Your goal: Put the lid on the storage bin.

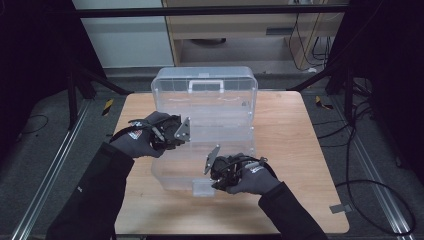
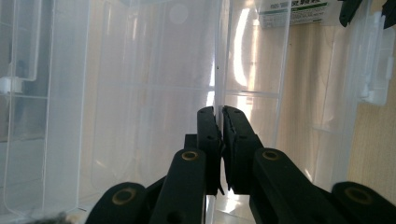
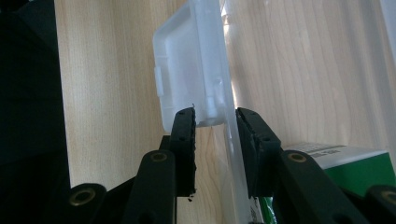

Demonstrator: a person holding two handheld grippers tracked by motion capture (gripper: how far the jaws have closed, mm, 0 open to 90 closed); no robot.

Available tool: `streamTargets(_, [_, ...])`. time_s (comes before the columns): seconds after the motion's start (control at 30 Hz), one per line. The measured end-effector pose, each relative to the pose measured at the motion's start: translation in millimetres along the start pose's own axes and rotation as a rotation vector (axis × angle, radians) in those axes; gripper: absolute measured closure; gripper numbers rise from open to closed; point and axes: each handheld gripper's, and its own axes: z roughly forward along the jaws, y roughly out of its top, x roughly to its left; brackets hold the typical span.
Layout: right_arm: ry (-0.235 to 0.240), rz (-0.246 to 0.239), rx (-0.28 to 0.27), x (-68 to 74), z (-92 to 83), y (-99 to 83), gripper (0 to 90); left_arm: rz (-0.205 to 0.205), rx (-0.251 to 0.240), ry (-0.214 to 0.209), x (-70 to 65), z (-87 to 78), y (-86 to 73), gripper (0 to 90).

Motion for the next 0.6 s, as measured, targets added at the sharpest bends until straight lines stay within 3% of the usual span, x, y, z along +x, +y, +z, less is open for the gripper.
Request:
streamTargets(0.07, [-0.001,-0.004,-0.002,0.1,-0.2,-0.4,68.9,-0.023,-0.005,-0.008,-2.6,0.3,-1.3,85.4])
streamTargets(0.2, [-0.007,-0.003,-0.008,0.7,-0.6,-1.2,68.6,-0.028,-0.013,-0.010,-4.7,0.4,-2.4,85.1])
streamTargets(0.6, [-0.028,0.032,-0.105,4.1,-8.0,-6.3,66.9,-0.034,-0.006,-0.021,-6.6,0.2,-2.3,84.7])
